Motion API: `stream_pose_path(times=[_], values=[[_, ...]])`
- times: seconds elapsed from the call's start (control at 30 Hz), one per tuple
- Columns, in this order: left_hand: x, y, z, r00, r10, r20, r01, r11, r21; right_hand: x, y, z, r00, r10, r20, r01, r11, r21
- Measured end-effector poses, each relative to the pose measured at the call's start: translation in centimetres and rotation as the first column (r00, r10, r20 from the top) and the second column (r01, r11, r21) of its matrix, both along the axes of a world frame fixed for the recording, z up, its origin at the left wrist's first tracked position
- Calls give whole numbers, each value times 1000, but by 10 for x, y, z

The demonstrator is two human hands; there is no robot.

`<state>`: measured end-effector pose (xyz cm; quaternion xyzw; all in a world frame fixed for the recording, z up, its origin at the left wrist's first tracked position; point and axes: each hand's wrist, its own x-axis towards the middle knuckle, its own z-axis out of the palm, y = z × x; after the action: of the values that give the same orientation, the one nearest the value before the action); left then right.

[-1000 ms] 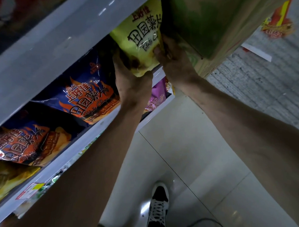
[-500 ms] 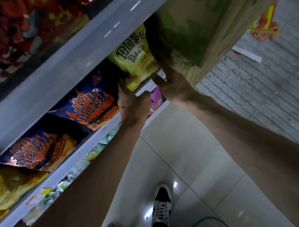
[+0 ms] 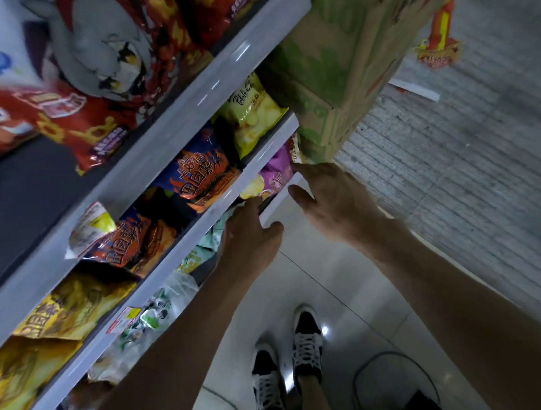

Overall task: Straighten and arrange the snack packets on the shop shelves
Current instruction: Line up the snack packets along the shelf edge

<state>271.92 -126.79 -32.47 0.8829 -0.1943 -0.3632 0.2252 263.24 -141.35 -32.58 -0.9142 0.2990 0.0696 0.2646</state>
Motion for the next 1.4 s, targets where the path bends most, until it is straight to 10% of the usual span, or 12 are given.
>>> stream_pose_path(times=[0.77, 1.07, 1.4], values=[[-94, 153, 317, 950, -205, 236, 245, 957, -155, -137, 178, 319, 996, -65, 61, 78, 966, -248], [-78, 167, 350, 956, -57, 288, 91, 990, -104, -121, 172, 352, 997, 27, 65, -11, 972, -233], [-72, 207, 356, 874, 343, 345, -347, 936, -52, -39, 185, 340, 854, 505, 124, -482, 859, -173]])
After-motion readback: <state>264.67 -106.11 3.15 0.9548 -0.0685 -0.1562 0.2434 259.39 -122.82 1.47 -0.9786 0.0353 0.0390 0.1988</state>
